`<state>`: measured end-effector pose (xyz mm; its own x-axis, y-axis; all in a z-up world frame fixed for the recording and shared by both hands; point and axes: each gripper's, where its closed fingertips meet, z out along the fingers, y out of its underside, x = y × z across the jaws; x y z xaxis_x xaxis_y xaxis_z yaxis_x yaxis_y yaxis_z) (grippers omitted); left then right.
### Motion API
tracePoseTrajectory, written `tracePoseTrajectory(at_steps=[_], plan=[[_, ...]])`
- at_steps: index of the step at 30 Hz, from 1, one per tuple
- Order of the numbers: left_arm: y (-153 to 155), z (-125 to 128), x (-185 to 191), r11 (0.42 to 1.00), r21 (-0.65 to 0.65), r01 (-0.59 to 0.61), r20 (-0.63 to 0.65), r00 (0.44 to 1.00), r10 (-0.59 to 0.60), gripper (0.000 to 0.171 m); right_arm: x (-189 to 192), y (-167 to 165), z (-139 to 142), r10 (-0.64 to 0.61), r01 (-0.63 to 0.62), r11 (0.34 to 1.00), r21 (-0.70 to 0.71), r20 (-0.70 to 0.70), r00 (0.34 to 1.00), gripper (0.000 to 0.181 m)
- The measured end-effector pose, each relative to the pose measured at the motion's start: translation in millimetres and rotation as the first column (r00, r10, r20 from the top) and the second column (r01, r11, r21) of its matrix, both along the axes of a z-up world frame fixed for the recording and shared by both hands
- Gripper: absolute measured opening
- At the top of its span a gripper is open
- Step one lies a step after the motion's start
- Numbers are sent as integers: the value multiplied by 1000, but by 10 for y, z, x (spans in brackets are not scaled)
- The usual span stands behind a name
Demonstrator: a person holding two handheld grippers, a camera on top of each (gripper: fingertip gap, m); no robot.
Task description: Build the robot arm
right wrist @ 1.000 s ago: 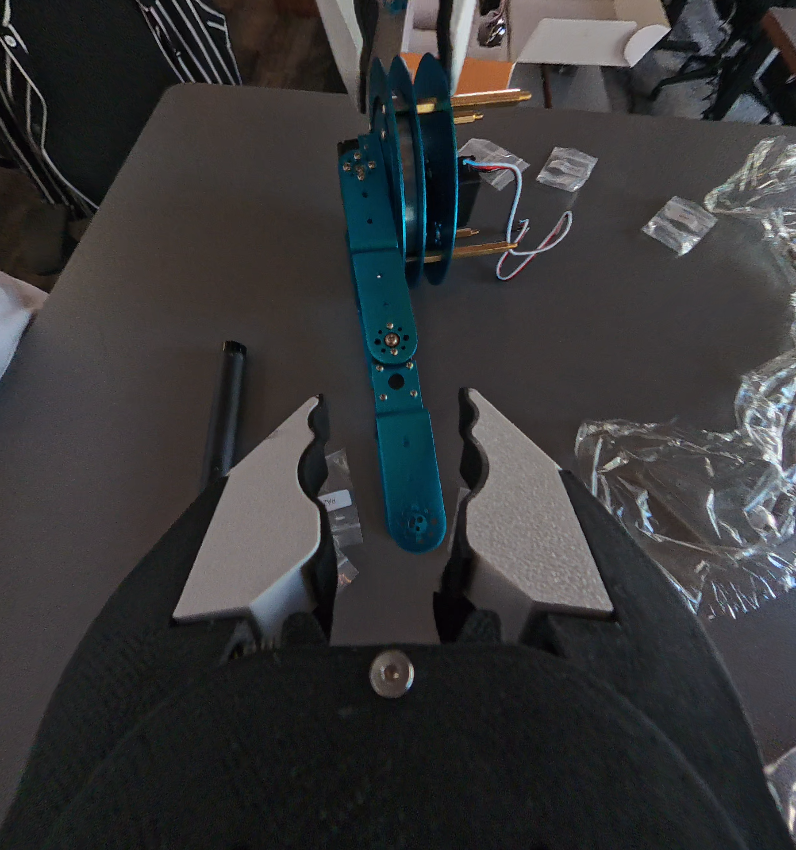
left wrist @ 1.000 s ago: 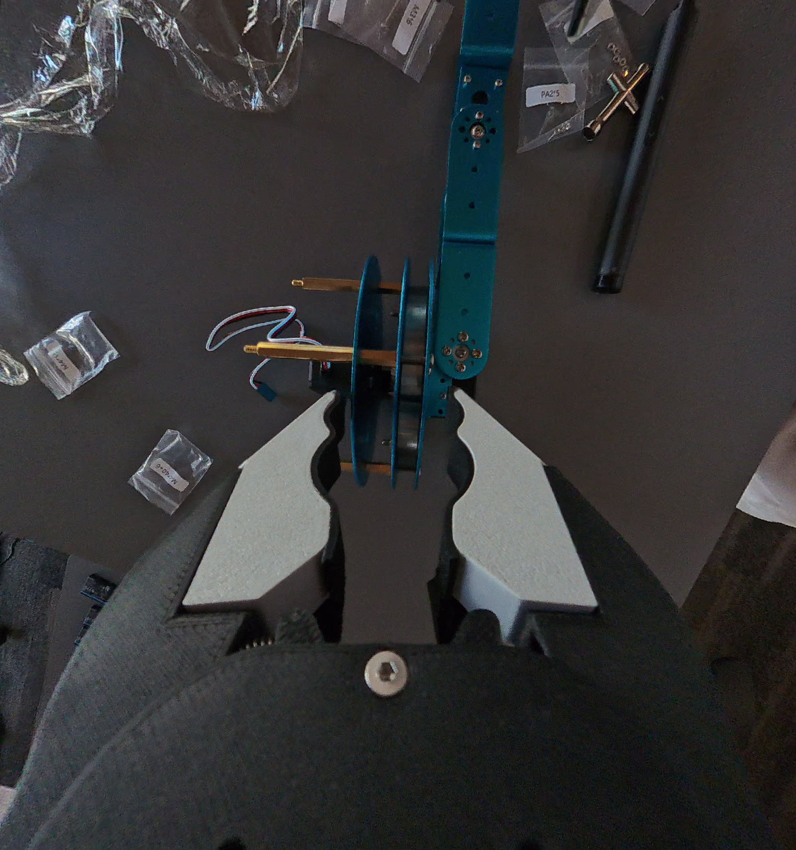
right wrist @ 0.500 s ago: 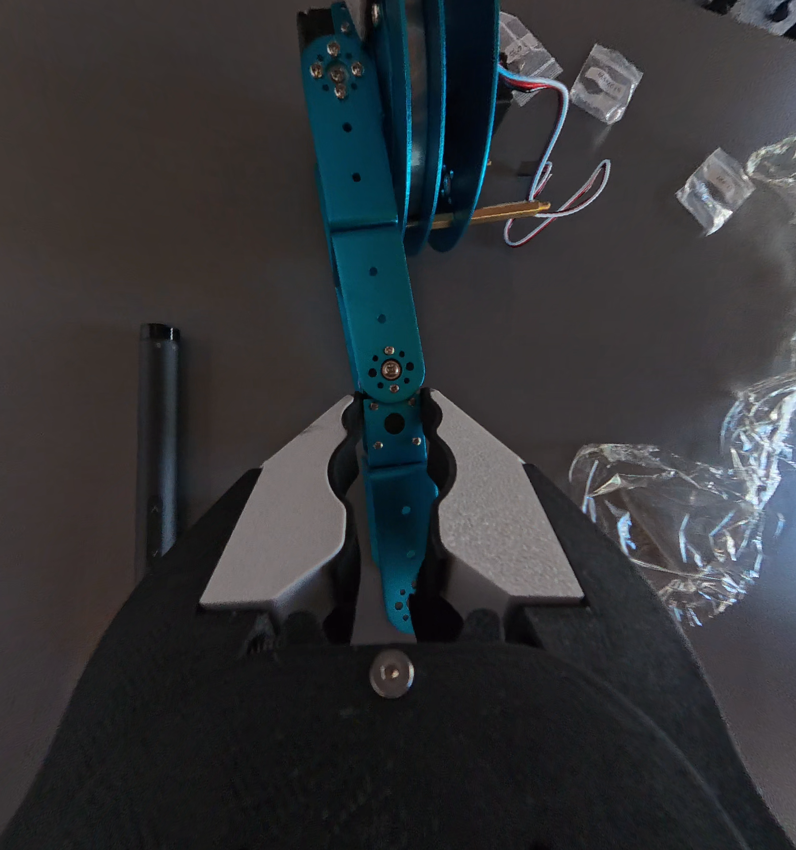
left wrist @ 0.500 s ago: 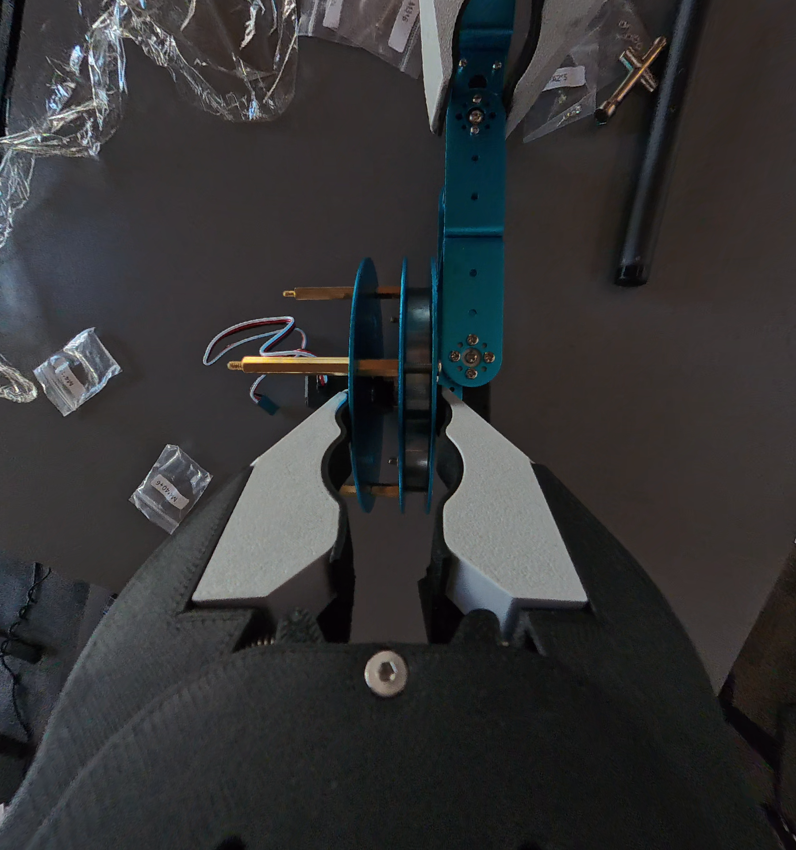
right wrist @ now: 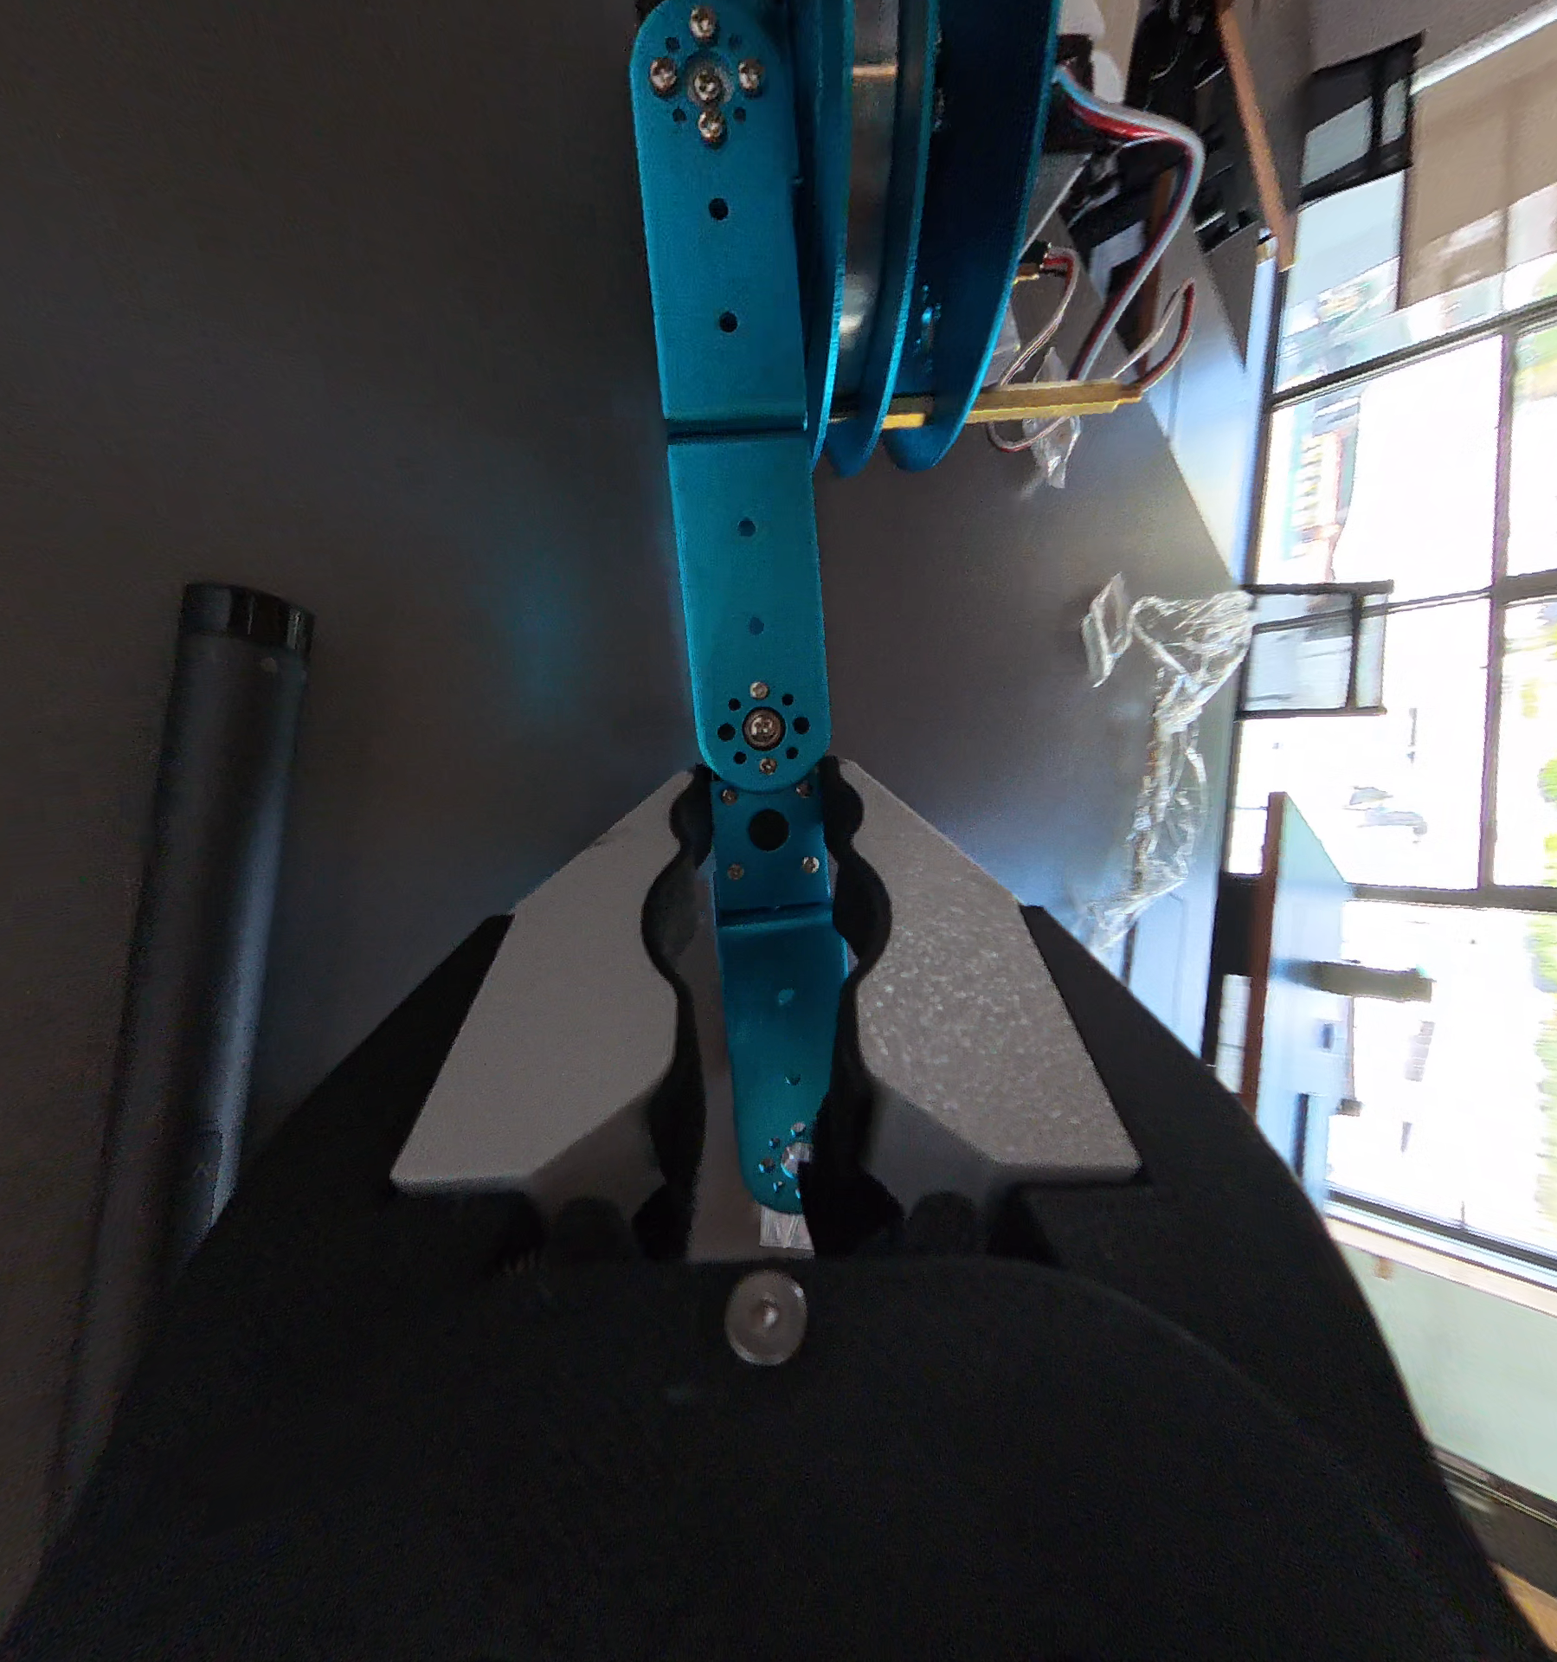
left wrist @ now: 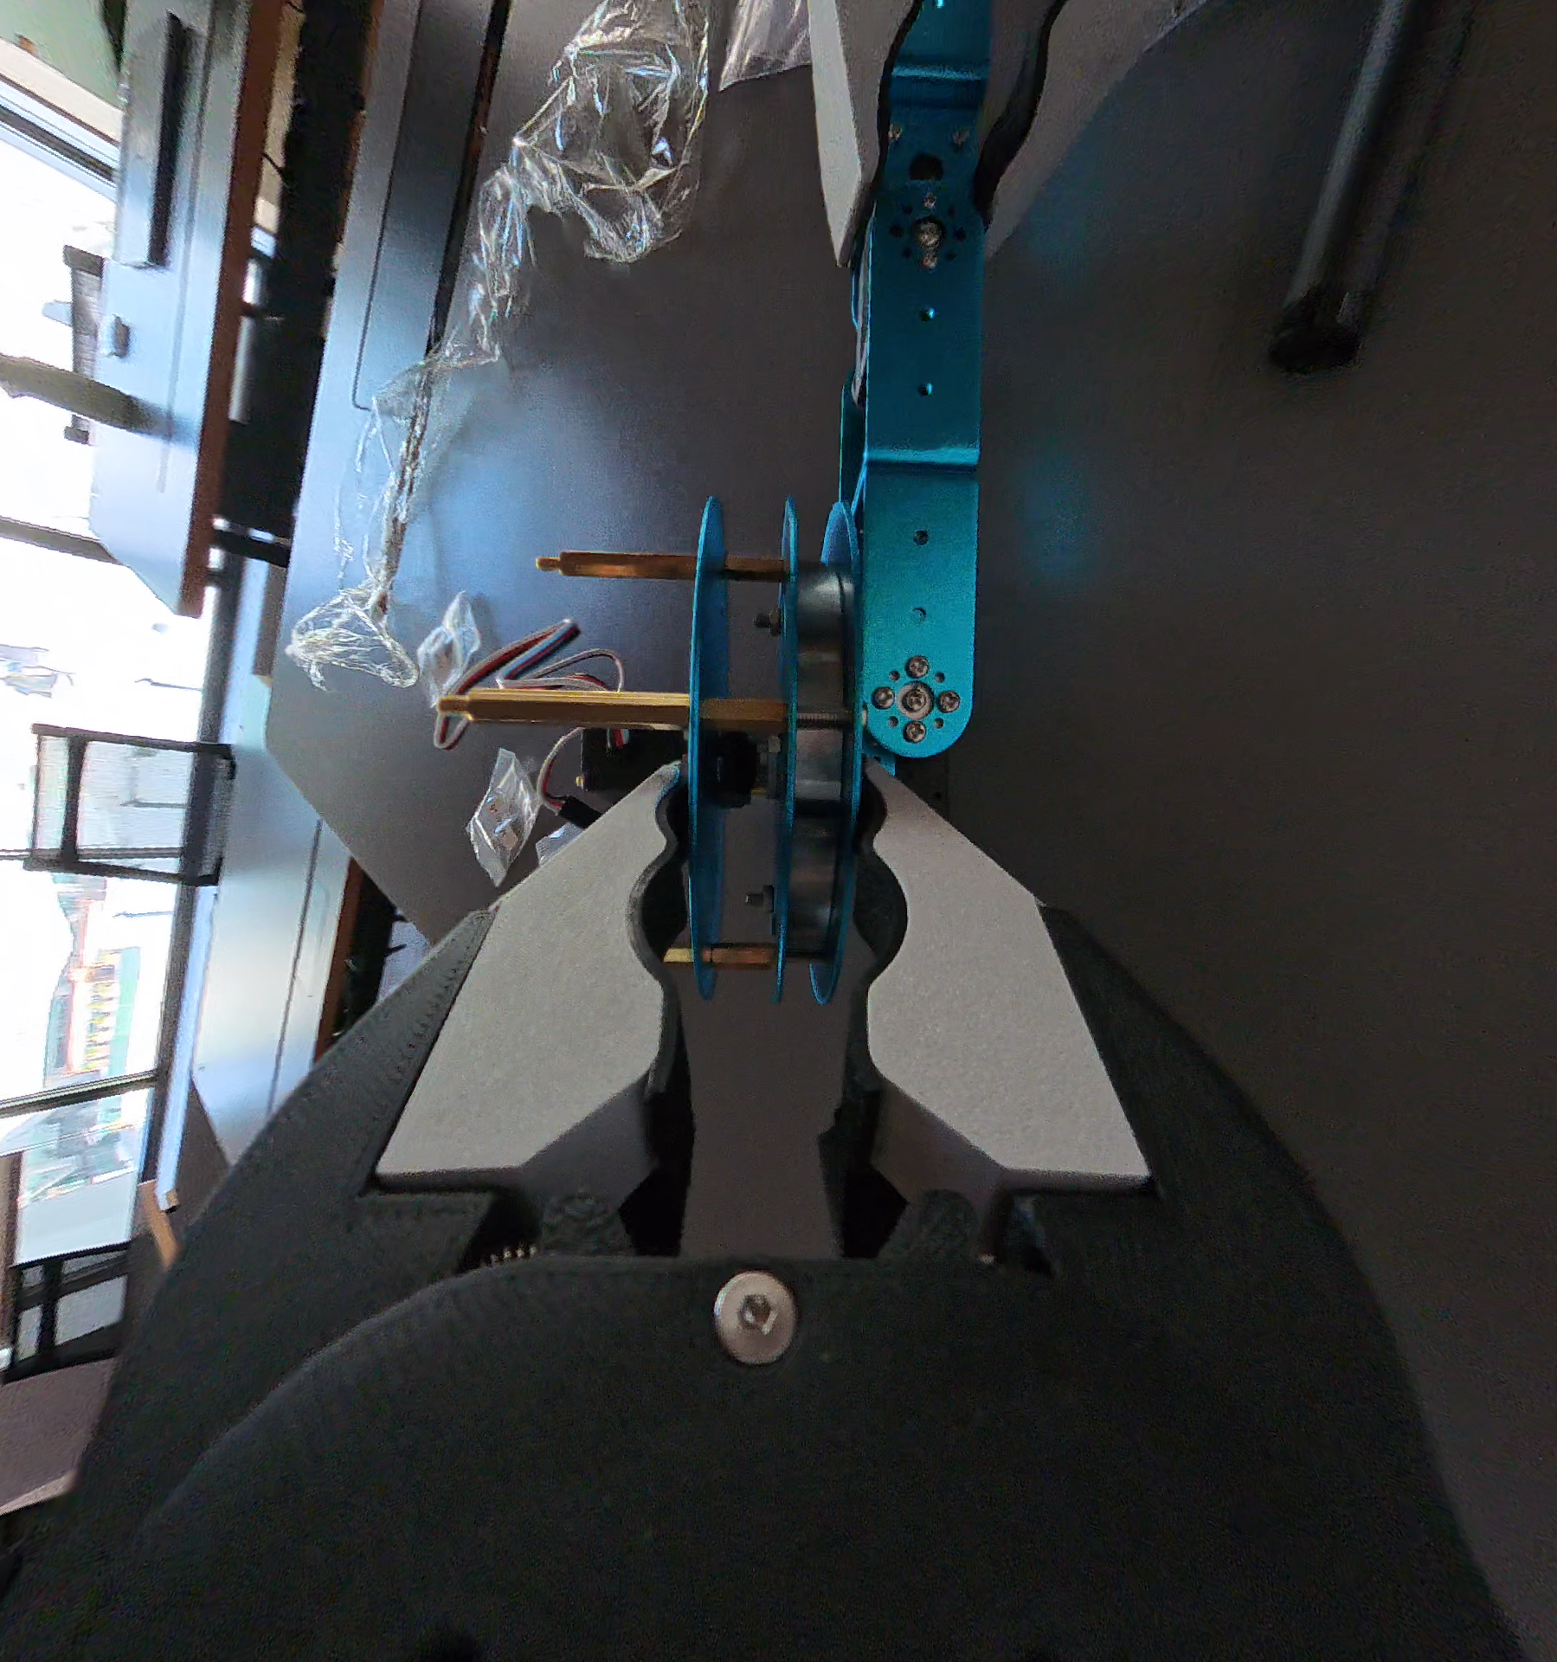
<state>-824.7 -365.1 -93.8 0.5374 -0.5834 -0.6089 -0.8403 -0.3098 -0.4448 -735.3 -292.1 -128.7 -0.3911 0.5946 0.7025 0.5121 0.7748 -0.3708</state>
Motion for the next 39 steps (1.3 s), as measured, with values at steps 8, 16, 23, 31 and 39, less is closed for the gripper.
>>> tracePoseTrajectory(at_steps=[8,16,23,31,39], plan=[[-105,-114,38,997,76,-31,-25,999,33,35,11,-40,-48,26,-24,999,47,-57,998,26],[-78,-109,32,990,124,-65,-47,996,71,34,97,-38,-26,14,-9,998,55,-92,996,35],[-63,-112,19,991,113,-65,-109,991,78,34,337,48,159,-69,58,996,-65,-191,979,40],[-43,-120,17,993,91,-79,-118,989,89,50,429,117,85,-108,87,989,-122,-184,977,42],[-60,-74,-11,988,110,-110,-98,988,121,64,438,123,79,-117,92,986,-139,-181,976,42]])
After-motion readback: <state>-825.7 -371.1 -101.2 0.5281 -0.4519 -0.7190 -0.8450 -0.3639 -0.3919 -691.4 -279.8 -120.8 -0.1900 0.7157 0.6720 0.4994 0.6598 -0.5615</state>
